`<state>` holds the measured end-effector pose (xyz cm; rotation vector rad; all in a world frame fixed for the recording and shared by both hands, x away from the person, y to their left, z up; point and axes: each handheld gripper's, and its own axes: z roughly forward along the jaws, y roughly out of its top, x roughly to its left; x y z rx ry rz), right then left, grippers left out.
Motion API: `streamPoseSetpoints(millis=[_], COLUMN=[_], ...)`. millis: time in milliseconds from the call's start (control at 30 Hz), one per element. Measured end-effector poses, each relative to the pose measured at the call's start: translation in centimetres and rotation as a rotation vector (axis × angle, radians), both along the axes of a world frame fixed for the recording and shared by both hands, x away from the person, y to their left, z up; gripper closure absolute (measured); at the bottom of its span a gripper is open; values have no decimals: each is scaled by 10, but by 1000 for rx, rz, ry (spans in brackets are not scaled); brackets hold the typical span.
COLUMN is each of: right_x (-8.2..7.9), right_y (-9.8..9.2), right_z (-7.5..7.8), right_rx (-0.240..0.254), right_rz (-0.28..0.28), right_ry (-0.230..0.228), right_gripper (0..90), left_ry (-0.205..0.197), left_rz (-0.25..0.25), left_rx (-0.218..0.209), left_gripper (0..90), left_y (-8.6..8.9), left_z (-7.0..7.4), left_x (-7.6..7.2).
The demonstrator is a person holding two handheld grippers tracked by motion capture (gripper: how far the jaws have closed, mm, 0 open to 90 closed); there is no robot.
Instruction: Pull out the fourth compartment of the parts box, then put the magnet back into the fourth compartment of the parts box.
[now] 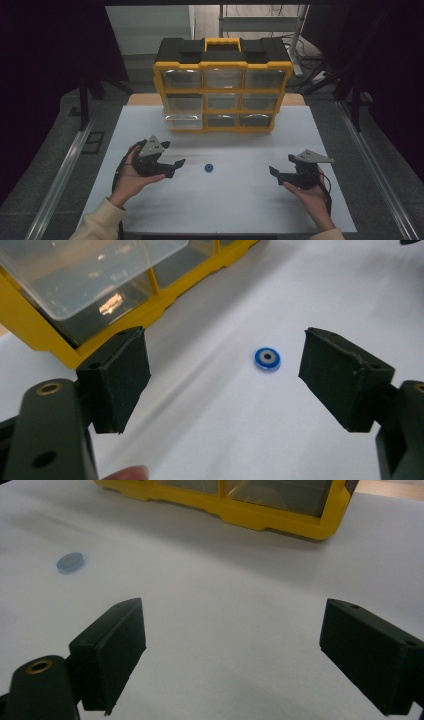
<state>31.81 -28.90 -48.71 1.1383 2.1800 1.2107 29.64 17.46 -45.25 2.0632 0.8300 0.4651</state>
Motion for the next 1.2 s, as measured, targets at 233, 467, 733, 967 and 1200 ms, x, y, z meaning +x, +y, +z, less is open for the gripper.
streamPoseSetpoints(millis=[233,467,733,967,1200], right_x=[2,-1,-2,-2,-5], right_y=[2,3,3,2,1], right_z=[2,1,1,1,-1], right_rx=[8,-9,-4,-4,-4], right_rz=[-4,1,-2,-9,1], right_ry=[-7,-10,-8,-5,3], right_gripper=[118,118,118,118,119], left_ry=[45,94,97,105,102], left_rz=[3,-2,-20,-34,-41], left_rx=[-12,-45,-46,-31,3], left_gripper=[194,191,181,181,181], left_y=[3,2,-5,-10,-20], left_z=[-3,-12,-14,-18,-24], left_x=[2,10,13,21,22])
